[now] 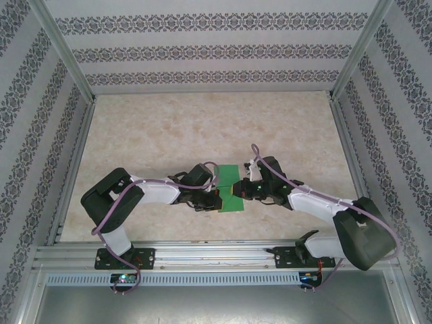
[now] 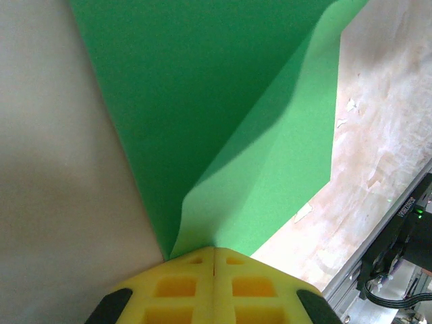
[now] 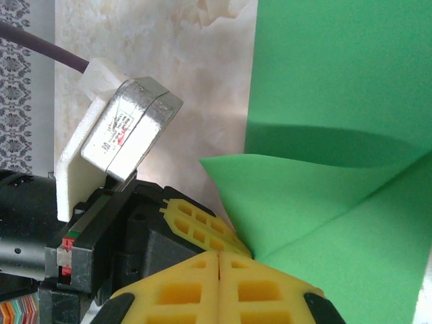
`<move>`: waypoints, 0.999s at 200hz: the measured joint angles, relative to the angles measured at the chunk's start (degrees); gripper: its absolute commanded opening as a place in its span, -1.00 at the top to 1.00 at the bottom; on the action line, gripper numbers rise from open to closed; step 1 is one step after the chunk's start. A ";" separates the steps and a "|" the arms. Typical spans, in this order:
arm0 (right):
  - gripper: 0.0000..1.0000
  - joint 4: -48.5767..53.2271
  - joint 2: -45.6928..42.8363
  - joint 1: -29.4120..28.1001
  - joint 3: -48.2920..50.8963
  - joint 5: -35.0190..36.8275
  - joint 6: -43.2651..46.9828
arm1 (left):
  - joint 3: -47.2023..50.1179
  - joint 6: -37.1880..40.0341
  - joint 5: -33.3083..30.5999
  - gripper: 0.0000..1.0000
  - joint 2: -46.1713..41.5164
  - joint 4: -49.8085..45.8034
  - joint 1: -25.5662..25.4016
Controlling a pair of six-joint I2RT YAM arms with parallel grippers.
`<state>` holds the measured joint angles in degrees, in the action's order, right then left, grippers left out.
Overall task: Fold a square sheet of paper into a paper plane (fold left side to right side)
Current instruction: Fold the triangle a second time at the center of the table.
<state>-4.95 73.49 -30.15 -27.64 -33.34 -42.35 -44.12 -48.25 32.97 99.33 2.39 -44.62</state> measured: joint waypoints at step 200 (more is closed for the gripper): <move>1.00 -8.61 4.39 -7.28 3.69 7.28 -4.31 | -0.39 0.02 -0.02 1.00 0.15 -0.68 -0.02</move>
<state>-13.56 77.89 -37.43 -23.94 -26.06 -46.65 -44.51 -48.23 32.95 99.48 1.72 -44.64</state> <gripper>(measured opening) 0.057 0.056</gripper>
